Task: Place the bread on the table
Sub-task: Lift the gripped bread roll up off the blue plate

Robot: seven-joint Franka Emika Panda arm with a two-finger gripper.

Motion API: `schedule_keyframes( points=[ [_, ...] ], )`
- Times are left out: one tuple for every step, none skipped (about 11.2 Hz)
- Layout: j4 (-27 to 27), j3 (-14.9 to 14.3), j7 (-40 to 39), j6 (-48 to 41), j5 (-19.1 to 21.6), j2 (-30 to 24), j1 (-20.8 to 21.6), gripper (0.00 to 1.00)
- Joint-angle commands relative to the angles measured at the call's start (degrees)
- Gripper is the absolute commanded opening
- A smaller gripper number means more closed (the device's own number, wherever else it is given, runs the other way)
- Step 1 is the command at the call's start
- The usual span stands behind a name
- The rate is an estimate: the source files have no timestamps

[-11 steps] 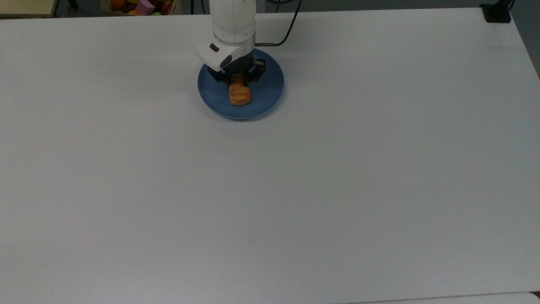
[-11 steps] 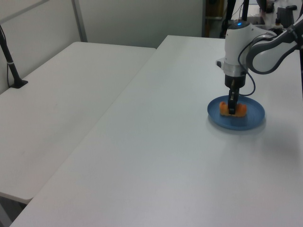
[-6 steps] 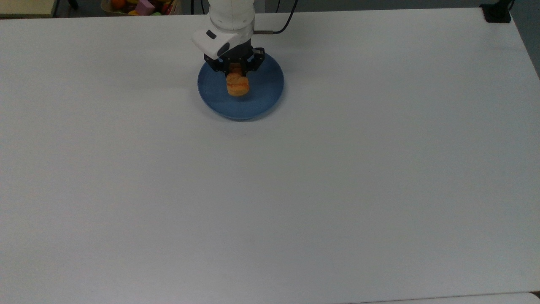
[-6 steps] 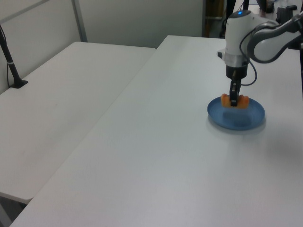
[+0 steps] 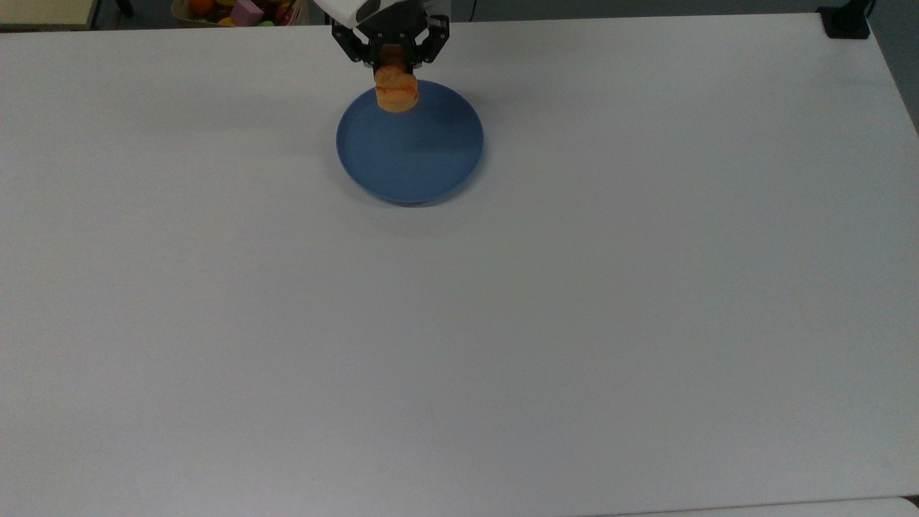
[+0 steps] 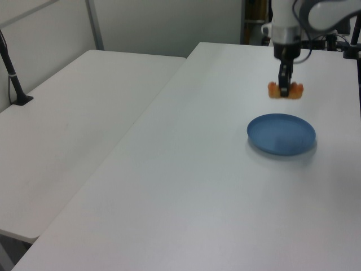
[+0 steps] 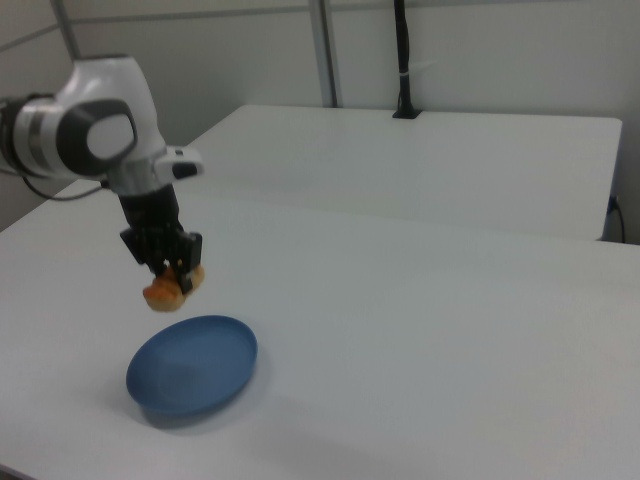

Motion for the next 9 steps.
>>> schedule_keyframes(
  points=[
    [9.0, -0.5, 0.2, -7.4, -0.1, 0.3, 0.2, 0.41],
    [11.1, -0.5, 0.2, -8.8, 0.0, 0.5, 0.1, 0.41],
    [12.4, -0.6, 0.2, -9.9, 0.1, 0.6, 0.1, 0.41],
    [12.6, -0.6, 0.2, -10.0, 0.1, 0.6, 0.1, 0.41],
    [13.3, -0.6, 0.2, -10.0, 0.1, 0.9, 0.2, 0.41],
    [14.2, -0.7, 0.2, -9.7, 0.3, 1.7, 0.1, 0.41],
    [16.3, -0.8, 0.2, -9.8, 0.6, 3.4, 0.1, 0.41],
    [18.9, -0.8, 0.3, -9.7, 0.7, 5.9, 0.1, 0.41],
    [21.8, -0.9, 0.3, -9.5, 0.7, 8.3, 0.0, 0.41]
  ],
)
